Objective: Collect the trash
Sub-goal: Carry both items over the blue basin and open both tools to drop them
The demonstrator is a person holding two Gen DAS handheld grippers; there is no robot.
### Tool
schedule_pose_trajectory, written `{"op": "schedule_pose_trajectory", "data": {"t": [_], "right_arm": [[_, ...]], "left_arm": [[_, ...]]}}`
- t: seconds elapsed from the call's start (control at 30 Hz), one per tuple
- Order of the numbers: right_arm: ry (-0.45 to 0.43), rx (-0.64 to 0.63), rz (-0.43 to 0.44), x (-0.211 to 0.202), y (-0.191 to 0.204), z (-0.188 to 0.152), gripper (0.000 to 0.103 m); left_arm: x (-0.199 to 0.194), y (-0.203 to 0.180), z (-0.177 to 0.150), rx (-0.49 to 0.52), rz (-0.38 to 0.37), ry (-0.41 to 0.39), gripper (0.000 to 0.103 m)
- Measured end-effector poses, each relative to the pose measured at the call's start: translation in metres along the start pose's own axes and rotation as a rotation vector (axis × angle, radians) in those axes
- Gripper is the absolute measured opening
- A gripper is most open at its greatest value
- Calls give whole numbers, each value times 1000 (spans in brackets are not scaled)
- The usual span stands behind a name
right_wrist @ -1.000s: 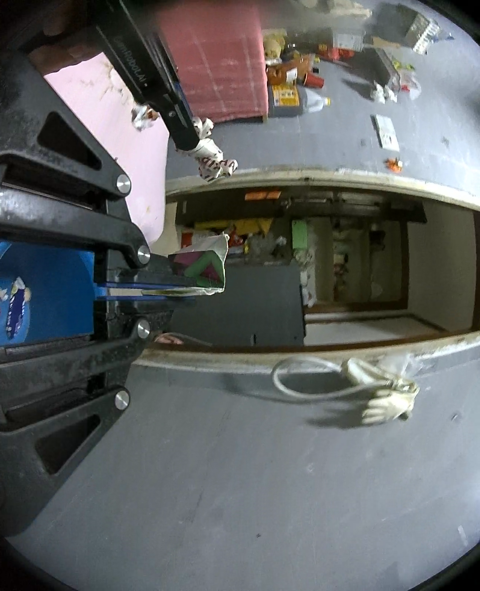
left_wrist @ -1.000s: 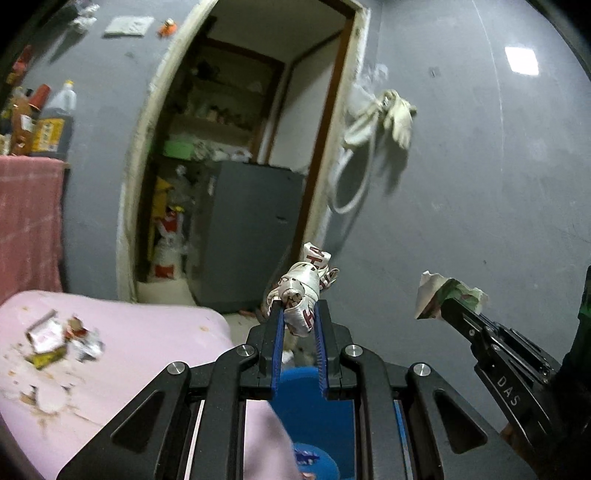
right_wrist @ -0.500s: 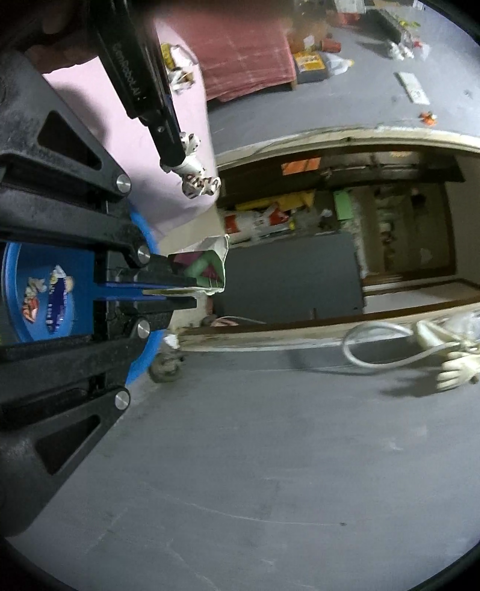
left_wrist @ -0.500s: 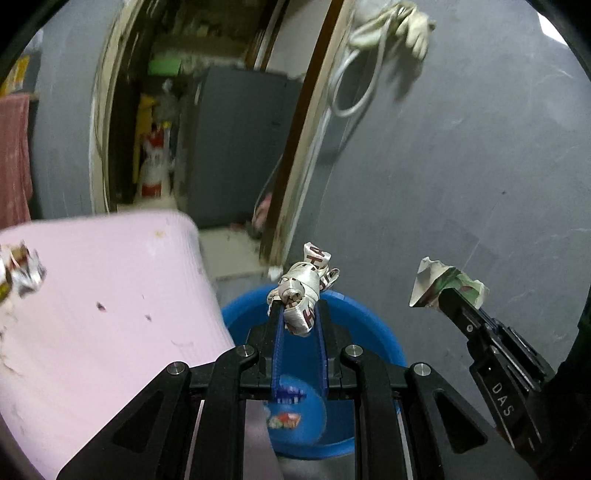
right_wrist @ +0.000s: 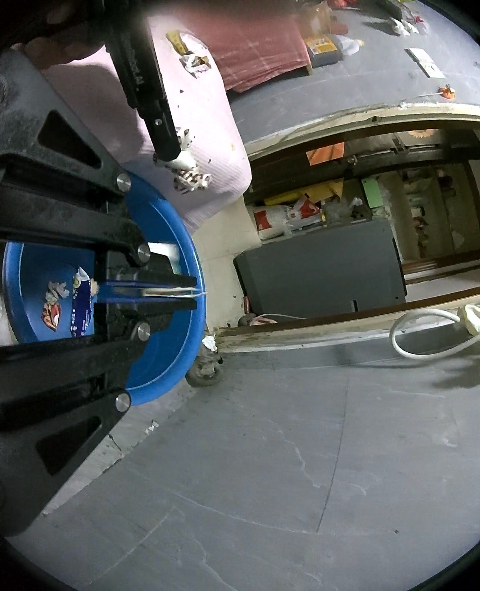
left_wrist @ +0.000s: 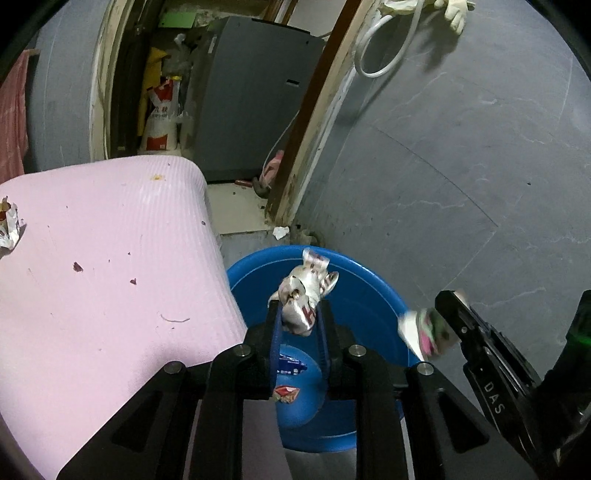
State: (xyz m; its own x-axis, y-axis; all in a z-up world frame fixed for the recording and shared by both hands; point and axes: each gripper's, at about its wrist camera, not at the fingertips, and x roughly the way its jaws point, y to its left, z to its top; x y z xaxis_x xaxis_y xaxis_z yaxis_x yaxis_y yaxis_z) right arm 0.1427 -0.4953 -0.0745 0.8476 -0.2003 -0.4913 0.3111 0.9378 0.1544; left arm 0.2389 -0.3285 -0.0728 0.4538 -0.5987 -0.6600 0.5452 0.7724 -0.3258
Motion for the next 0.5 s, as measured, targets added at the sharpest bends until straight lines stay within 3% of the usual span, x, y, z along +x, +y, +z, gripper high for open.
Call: {"op": "schedule_pose_trajectory", "data": {"t": [0.37, 0.5], "right_arm": [[-42, 13, 8, -11, 6, 11, 29], [-74, 9, 23, -21, 13, 18, 39]], "left_arm": [[-17, 9, 7, -28, -4, -50, 26], [-35, 12, 11, -38, 5, -101, 36]]}}
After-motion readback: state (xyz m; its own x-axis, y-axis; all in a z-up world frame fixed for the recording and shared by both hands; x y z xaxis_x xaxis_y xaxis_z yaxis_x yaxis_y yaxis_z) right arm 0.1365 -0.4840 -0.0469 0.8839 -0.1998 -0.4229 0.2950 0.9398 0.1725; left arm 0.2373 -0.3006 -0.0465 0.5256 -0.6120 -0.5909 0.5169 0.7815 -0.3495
